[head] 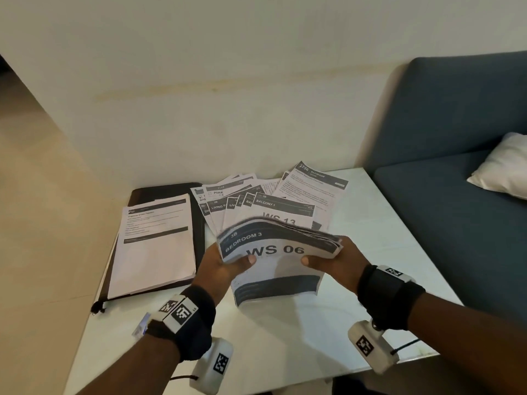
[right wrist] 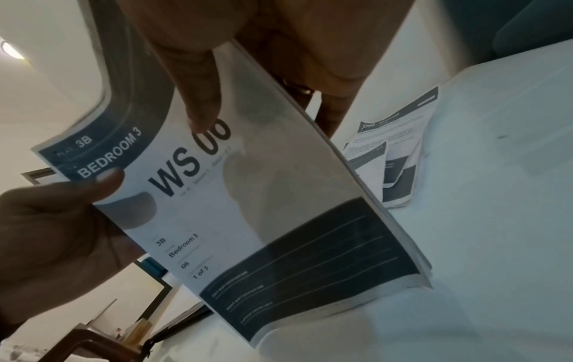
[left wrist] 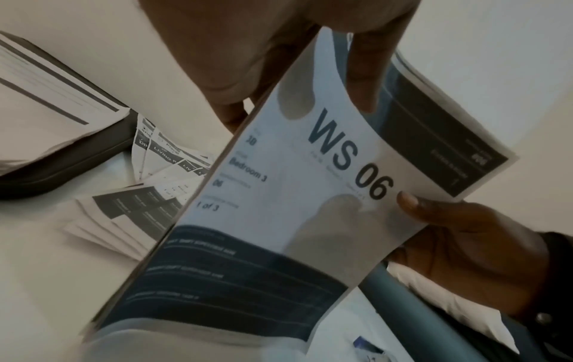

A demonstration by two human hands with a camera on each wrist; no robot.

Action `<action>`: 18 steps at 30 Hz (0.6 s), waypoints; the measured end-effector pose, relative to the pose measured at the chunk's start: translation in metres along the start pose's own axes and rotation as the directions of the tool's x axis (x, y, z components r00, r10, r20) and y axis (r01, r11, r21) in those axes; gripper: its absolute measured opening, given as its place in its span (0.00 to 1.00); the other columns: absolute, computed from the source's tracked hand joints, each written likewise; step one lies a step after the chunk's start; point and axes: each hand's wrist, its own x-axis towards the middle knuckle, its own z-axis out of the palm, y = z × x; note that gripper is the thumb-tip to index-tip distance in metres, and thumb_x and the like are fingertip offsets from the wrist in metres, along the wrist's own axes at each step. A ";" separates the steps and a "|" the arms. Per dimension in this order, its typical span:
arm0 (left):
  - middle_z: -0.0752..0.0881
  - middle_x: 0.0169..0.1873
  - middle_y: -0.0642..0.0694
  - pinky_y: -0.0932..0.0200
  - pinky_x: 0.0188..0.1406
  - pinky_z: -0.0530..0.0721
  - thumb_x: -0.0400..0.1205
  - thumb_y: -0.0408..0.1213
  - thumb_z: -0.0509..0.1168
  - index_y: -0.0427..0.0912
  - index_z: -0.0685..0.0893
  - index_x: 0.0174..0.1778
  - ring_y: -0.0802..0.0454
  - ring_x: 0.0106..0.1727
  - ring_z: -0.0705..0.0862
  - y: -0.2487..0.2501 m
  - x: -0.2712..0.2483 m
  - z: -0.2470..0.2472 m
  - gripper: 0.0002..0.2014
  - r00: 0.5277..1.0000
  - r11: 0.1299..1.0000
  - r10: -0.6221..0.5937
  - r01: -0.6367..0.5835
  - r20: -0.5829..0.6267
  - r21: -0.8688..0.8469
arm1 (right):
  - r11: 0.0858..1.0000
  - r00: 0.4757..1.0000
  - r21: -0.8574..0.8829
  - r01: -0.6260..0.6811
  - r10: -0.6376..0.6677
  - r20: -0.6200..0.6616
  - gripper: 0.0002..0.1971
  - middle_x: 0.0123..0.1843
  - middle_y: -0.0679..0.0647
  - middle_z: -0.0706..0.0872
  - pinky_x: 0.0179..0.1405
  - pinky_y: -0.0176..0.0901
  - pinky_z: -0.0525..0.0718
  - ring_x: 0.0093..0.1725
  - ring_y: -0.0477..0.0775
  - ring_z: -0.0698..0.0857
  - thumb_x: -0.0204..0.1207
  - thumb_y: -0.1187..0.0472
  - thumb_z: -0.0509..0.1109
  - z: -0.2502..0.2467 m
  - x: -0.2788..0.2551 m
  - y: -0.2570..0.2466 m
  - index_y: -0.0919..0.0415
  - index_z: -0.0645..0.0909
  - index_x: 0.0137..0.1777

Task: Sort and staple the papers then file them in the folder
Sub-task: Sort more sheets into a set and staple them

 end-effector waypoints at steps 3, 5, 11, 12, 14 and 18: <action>0.90 0.53 0.45 0.49 0.56 0.89 0.79 0.29 0.72 0.49 0.82 0.58 0.46 0.57 0.88 -0.008 -0.001 0.000 0.16 0.998 0.997 -0.053 0.052 0.019 0.050 | 1.000 1.000 -0.026 0.012 -0.012 0.015 0.20 0.58 0.48 0.91 0.63 0.57 0.86 0.58 0.49 0.88 0.71 0.63 0.81 -0.002 0.001 0.008 0.52 0.87 0.62; 0.90 0.54 0.45 0.47 0.58 0.88 0.79 0.30 0.72 0.50 0.82 0.59 0.46 0.58 0.87 -0.014 0.001 -0.001 0.16 0.997 0.995 -0.070 0.068 0.039 0.069 | 0.999 1.000 -0.049 0.002 0.000 0.031 0.22 0.61 0.48 0.90 0.64 0.58 0.85 0.60 0.51 0.87 0.70 0.56 0.81 -0.002 0.004 0.014 0.51 0.86 0.65; 0.85 0.59 0.46 0.52 0.61 0.86 0.76 0.39 0.74 0.51 0.77 0.66 0.48 0.64 0.82 -0.028 -0.003 -0.004 0.22 0.981 0.977 -0.148 0.125 0.126 0.175 | 0.993 0.992 -0.070 -0.095 0.100 0.072 0.16 0.64 0.54 0.87 0.68 0.61 0.81 0.64 0.56 0.84 0.73 0.52 0.77 0.005 0.003 0.038 0.39 0.81 0.59; 0.86 0.57 0.47 0.55 0.59 0.86 0.80 0.35 0.72 0.54 0.78 0.62 0.47 0.63 0.83 -0.030 -0.005 -0.003 0.18 0.976 0.965 -0.172 0.139 0.137 0.220 | 0.992 0.988 -0.051 -0.118 0.123 0.096 0.17 0.64 0.54 0.87 0.69 0.60 0.81 0.65 0.56 0.84 0.71 0.48 0.77 0.006 0.002 0.041 0.38 0.80 0.59; 0.86 0.54 0.49 0.53 0.60 0.85 0.83 0.33 0.68 0.56 0.78 0.57 0.46 0.61 0.84 -0.035 -0.006 -0.004 0.13 0.974 0.939 -0.194 0.150 0.115 0.310 | 0.988 0.977 -0.045 -0.147 0.152 0.147 0.17 0.64 0.53 0.86 0.70 0.58 0.80 0.66 0.57 0.83 0.73 0.50 0.76 0.006 0.001 0.047 0.42 0.79 0.62; 0.85 0.44 0.55 0.63 0.53 0.81 0.87 0.36 0.63 0.59 0.81 0.46 0.54 0.49 0.82 -0.027 -0.005 -0.001 0.10 0.986 0.900 -0.116 0.052 0.122 0.433 | 0.966 0.980 -0.179 -0.185 0.196 0.046 0.20 0.62 0.57 0.87 0.66 0.60 0.81 0.62 0.58 0.84 0.76 0.49 0.73 0.004 0.005 0.055 0.54 0.81 0.67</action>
